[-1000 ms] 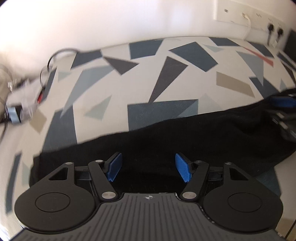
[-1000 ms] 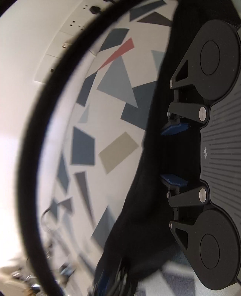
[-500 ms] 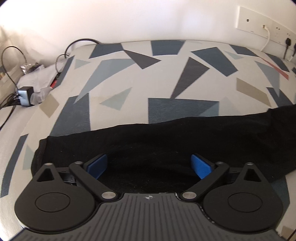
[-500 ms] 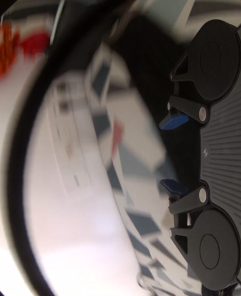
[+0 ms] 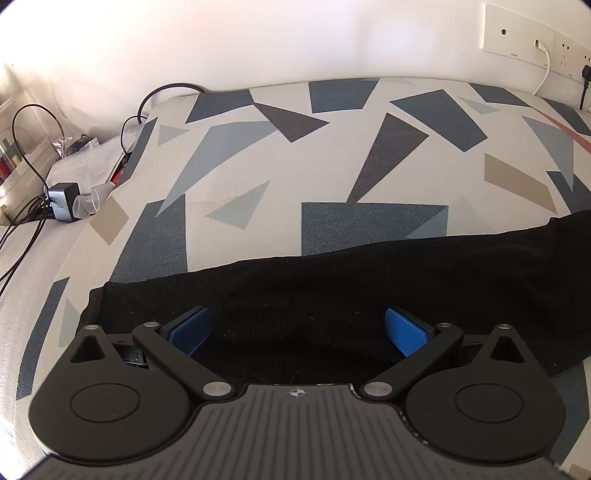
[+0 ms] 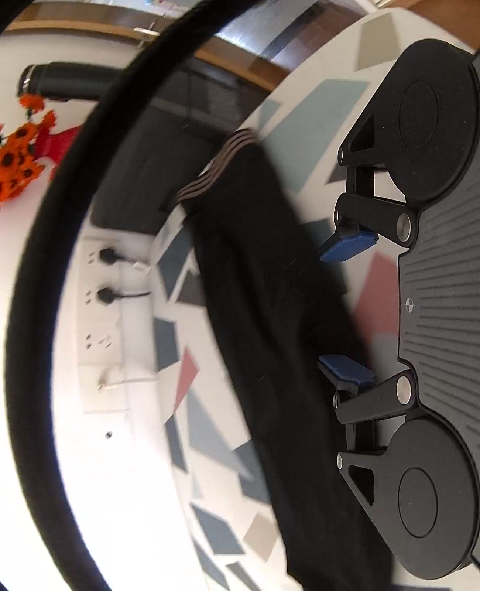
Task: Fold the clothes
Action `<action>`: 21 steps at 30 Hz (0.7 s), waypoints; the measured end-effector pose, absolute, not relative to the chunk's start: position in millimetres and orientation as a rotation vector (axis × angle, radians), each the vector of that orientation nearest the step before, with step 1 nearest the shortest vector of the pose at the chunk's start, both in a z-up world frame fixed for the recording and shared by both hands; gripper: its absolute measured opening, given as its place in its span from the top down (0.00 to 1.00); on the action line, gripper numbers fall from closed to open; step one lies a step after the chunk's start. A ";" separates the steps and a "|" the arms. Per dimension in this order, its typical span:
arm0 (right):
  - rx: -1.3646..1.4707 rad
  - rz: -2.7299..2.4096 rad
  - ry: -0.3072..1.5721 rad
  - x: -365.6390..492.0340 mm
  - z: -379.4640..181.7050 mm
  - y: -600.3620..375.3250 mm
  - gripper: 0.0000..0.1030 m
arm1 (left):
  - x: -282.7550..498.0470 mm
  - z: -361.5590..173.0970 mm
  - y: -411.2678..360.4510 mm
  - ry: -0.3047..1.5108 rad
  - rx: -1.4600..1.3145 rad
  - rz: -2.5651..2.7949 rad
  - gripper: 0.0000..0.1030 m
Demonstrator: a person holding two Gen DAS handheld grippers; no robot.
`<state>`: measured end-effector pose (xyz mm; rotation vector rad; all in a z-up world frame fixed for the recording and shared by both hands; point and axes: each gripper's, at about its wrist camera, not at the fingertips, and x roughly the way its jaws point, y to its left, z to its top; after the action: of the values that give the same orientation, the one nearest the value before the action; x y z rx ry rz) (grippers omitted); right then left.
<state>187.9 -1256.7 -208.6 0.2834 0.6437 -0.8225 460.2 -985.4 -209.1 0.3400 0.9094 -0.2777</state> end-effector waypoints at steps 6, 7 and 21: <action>0.293 -0.854 0.740 198.3 -215.3 -1267.2 0.65 | 461.0 -209.3 -986.0 0.879 0.382 -0.288 0.00; 0.336 -0.864 0.729 192.1 -214.4 -1271.6 0.86 | 462.0 -209.2 -985.4 0.876 0.387 -0.285 0.00; 0.507 -0.819 0.709 142.0 -194.3 -1247.3 0.70 | 473.0 -210.7 -953.8 0.853 0.350 -0.259 0.00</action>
<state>142.0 -1247.3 -194.3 0.5074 0.7093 -0.8190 473.0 -953.8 -210.7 0.3503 0.8532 -0.2593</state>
